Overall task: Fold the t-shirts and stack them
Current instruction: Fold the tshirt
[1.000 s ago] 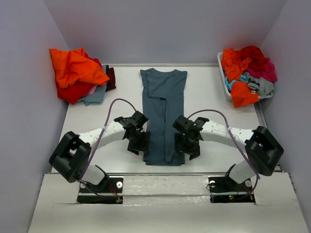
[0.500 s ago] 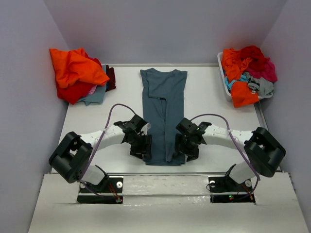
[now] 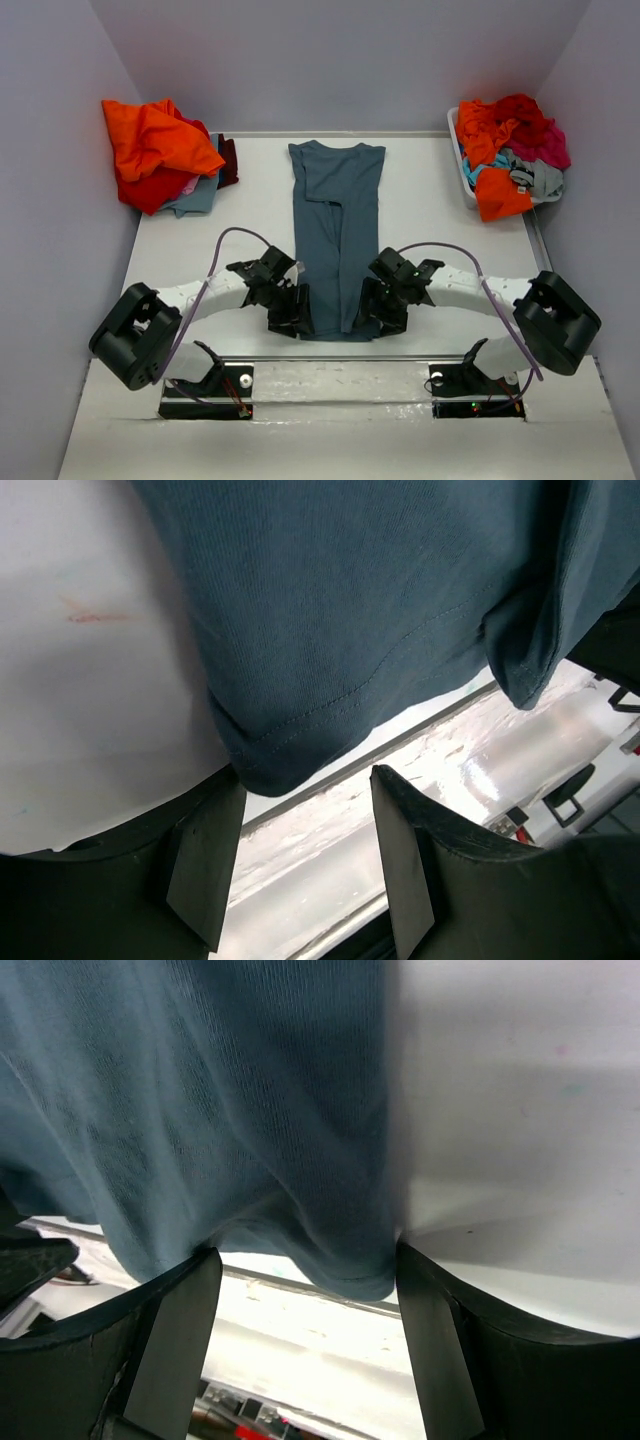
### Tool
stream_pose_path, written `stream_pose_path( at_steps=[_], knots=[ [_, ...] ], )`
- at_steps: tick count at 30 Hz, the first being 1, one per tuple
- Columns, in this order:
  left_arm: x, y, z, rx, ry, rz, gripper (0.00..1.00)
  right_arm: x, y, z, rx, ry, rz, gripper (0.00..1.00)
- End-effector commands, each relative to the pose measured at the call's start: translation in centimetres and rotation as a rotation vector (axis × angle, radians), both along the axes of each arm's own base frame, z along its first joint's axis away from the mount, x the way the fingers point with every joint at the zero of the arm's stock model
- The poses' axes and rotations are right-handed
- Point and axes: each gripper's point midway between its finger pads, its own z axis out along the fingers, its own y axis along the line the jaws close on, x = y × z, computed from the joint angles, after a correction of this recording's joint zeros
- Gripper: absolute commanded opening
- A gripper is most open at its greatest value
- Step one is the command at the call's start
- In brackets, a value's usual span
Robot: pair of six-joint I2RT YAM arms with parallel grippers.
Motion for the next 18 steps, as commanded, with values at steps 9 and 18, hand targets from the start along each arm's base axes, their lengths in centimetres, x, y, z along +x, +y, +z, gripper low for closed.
stream_pose_path(
  at_steps=[9,18],
  knots=[
    [-1.1,-0.2,0.2,-0.056,0.037,0.082,0.64,0.5,0.8,0.1,0.073,-0.031,-0.045,0.75],
    [-0.2,-1.3,-0.2,-0.104,0.035,0.097,0.64,0.4,0.4,0.4,0.09,-0.044,-0.078,0.74]
  ],
)
